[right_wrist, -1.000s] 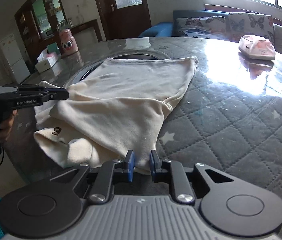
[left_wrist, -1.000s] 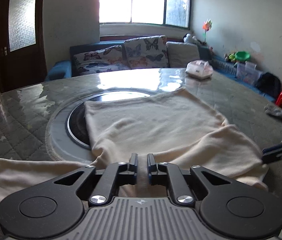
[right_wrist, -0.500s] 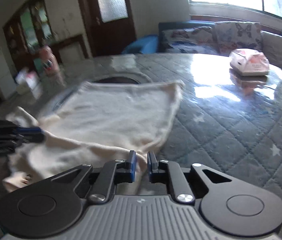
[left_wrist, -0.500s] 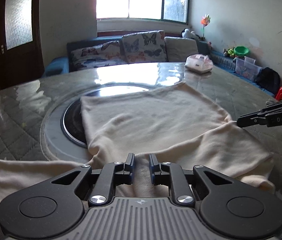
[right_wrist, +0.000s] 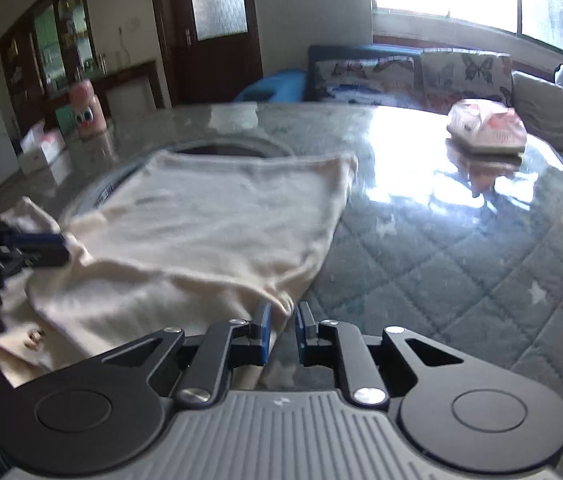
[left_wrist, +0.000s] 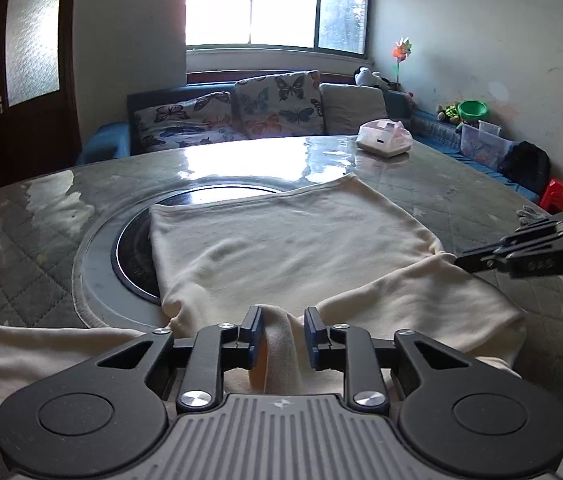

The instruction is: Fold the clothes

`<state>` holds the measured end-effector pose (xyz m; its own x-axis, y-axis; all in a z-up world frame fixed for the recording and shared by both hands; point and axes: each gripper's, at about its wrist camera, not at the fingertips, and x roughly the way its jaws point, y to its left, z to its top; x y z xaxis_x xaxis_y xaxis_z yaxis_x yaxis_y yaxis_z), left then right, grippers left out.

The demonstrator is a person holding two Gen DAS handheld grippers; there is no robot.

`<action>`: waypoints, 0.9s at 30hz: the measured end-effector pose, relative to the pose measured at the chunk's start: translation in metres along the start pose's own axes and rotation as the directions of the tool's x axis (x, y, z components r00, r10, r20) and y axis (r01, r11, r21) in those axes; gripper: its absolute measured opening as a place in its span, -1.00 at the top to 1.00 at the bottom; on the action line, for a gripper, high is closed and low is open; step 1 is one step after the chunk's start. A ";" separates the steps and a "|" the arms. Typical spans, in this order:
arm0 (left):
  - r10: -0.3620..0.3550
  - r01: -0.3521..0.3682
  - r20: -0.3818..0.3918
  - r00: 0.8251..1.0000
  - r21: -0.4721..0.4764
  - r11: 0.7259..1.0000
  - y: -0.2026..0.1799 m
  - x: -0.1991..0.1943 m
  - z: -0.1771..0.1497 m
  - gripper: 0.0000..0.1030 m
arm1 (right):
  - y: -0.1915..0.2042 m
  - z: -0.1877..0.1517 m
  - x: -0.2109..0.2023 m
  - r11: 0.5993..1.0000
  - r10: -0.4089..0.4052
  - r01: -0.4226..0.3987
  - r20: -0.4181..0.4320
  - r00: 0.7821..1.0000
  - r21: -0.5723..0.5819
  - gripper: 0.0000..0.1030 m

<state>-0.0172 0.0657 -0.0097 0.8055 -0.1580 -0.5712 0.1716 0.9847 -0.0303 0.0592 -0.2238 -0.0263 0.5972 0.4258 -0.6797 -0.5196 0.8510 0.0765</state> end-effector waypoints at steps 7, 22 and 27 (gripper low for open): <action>-0.009 0.009 -0.013 1.000 0.000 1.000 -0.002 -0.002 -0.008 0.40 | 0.003 -0.012 -0.037 0.999 -0.031 0.032 0.021 0.999 -0.038 0.74; 0.041 -0.042 -0.016 0.999 -0.041 0.998 0.009 -0.018 -0.026 0.30 | 0.055 -0.008 -0.050 0.978 0.066 -0.061 0.020 0.998 -0.201 0.58; 0.074 -0.075 -0.013 0.997 -0.075 0.994 0.022 -0.026 -0.032 0.30 | 0.086 0.013 -0.016 0.950 0.168 -0.168 -0.023 0.986 -0.264 0.57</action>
<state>-0.0525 0.0939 -0.0214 0.8087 -0.0835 -0.5823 0.0675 0.9965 -0.0491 0.0127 -0.1532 0.0008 0.4873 0.5552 -0.6740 -0.7549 0.6558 -0.0056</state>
